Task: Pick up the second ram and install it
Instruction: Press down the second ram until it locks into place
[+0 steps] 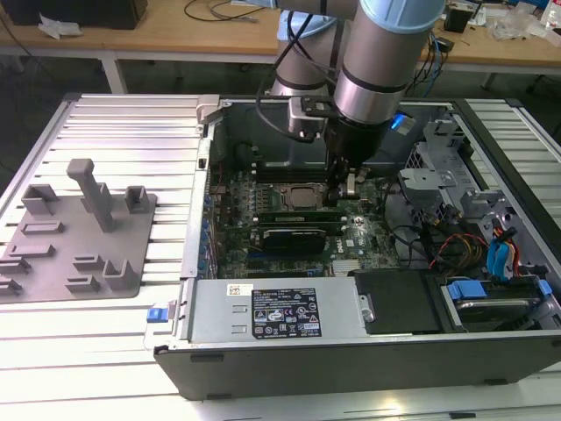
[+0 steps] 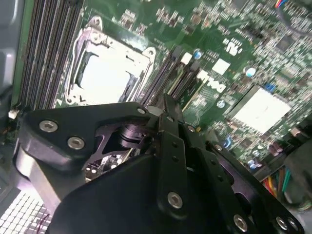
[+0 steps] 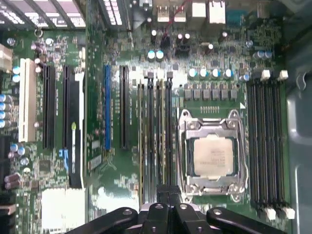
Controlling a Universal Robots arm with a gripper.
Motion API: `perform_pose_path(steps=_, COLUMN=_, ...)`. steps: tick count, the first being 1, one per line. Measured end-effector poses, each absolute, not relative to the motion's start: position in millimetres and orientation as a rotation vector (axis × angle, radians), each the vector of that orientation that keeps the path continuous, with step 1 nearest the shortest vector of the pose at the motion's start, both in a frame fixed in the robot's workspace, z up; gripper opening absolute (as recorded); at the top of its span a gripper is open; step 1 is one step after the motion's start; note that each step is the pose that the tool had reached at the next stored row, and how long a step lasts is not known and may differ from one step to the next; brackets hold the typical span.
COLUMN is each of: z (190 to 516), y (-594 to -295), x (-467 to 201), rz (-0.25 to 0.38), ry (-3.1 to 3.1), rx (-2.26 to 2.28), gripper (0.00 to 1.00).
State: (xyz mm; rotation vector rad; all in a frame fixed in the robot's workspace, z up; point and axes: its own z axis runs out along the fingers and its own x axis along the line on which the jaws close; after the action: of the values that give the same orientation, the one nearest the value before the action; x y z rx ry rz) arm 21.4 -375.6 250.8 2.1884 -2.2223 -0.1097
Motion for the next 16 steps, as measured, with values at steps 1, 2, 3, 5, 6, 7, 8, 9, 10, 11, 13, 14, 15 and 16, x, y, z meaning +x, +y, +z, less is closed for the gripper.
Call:
perform_pose_path(steps=1, z=250.8, y=-375.6, x=27.0, rz=-0.110, ry=-2.222, rx=2.188, gripper=0.08)
perform_pose_path(steps=2, z=250.8, y=-375.6, x=30.6, rz=-0.110, ry=-2.222, rx=2.188, gripper=0.08)
perform_pose_path(steps=3, z=250.8, y=-375.6, x=31.7, rz=-0.110, ry=-2.222, rx=2.188, gripper=0.08)
perform_pose_path(steps=5, z=250.8, y=-375.6, x=31.7, rz=-0.110, ry=-2.222, rx=2.188, gripper=0.08)
perform_pose_path(steps=6, z=250.8, y=-375.6, x=31.8, rz=-0.109, ry=-2.222, rx=2.188, gripper=0.08)
perform_pose_path(steps=7, z=250.1, y=-375.7, x=31.3, rz=-0.098, ry=-2.228, rx=2.194, gripper=0.08)
perform_pose_path(steps=8, z=250.0, y=-375.7, x=31.2, rz=-0.094, ry=-2.230, rx=2.196, gripper=0.08)
perform_pose_path(steps=9, z=249.9, y=-375.7, x=31.3, rz=-0.093, ry=-2.230, rx=2.197, gripper=0.08)
perform_pose_path(steps=10, z=249.3, y=-375.6, x=31.2, rz=-0.087, ry=-2.234, rx=2.200, gripper=0.08)
perform_pose_path(steps=11, z=248.2, y=-375.6, x=31.1, rz=-0.073, ry=-2.240, rx=2.207, gripper=0.08)
perform_pose_path(steps=13, z=246.7, y=-375.6, x=29.9, rz=-0.062, ry=-2.245, rx=2.213, gripper=0.08)
perform_pose_path(steps=14, z=245.0, y=-375.6, x=29.6, rz=-0.061, ry=-2.246, rx=2.213, gripper=0.08)
perform_pose_path(steps=15, z=243.0, y=-375.6, x=29.6, rz=-0.061, ry=-2.255, rx=2.203, gripper=0.08)
perform_pose_path(steps=16, z=240.7, y=-375.6, x=29.6, rz=-0.061, ry=-2.255, rx=2.203, gripper=0.08)
